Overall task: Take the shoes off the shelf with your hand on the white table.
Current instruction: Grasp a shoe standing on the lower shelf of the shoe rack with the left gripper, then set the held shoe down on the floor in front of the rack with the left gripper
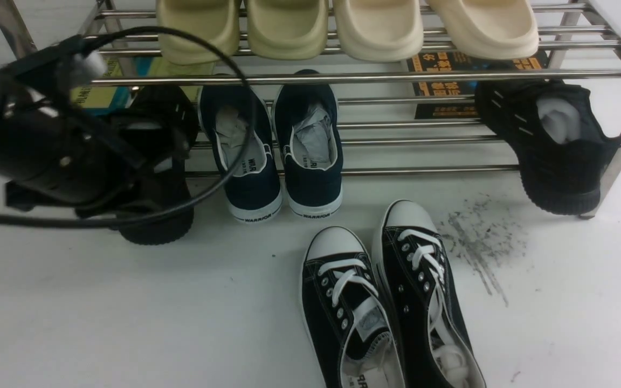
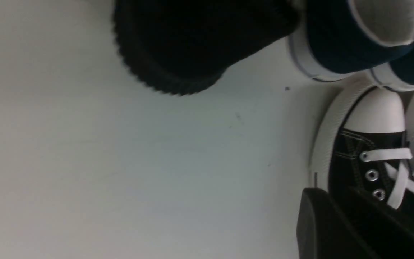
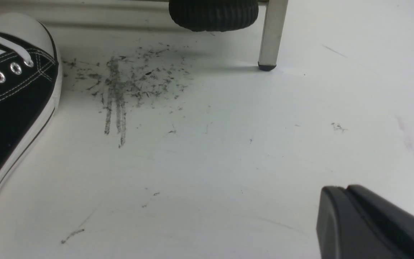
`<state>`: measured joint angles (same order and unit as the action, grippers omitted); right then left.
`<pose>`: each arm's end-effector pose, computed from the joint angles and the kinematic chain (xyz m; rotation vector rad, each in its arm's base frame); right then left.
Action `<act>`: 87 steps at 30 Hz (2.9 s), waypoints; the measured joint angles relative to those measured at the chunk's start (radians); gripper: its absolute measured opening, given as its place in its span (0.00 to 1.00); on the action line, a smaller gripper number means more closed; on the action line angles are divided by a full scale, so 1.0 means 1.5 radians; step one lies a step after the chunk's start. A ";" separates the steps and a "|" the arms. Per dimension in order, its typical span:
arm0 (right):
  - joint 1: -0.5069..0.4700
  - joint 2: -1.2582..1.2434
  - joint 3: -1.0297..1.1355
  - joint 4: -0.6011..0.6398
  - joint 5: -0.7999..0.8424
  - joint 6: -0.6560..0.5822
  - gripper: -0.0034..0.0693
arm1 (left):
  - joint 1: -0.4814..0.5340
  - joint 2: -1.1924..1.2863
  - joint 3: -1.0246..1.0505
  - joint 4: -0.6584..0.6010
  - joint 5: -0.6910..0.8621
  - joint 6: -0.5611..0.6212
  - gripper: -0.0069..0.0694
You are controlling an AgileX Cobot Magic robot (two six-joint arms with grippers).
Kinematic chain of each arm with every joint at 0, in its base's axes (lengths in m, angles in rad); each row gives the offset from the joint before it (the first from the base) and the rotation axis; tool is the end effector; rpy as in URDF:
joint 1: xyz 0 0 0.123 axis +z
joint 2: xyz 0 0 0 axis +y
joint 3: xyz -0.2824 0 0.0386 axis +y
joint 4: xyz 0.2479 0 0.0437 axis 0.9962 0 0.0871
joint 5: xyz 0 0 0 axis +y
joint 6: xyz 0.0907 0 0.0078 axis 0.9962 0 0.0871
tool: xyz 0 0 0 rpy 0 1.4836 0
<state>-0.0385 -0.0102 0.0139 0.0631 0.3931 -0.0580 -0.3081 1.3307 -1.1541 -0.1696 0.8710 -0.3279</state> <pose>0.0520 0.0002 0.1737 0.0199 1.8795 -0.0035 0.2577 -0.0944 0.3323 -0.1137 2.5733 -0.4548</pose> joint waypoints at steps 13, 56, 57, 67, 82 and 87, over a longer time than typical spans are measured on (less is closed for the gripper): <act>0.000 0.000 0.000 0.000 0.000 0.000 0.10 | -0.120 0.202 -0.178 0.075 -0.075 -0.074 0.54; 0.000 0.000 0.000 0.000 0.000 0.000 0.10 | -0.144 0.370 -0.229 0.118 -0.213 -0.044 0.22; 0.000 0.000 0.000 0.000 0.000 0.000 0.10 | -0.143 0.369 -0.229 0.105 -0.204 -0.044 0.18; 0.000 0.000 0.000 0.000 0.000 0.000 0.10 | -0.144 0.294 -0.226 -0.152 -0.124 0.078 0.16; 0.000 0.000 0.000 0.000 0.000 0.000 0.10 | -0.145 0.136 -0.215 -0.245 0.155 0.232 0.16; 0.000 0.000 0.000 0.000 0.000 -0.001 0.10 | -0.145 0.021 -0.162 -0.194 0.196 0.210 0.16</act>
<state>-0.0385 -0.0102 0.0139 0.0631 0.3931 -0.0589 -0.5249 1.3617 -1.3964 -0.4601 1.1646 -0.0134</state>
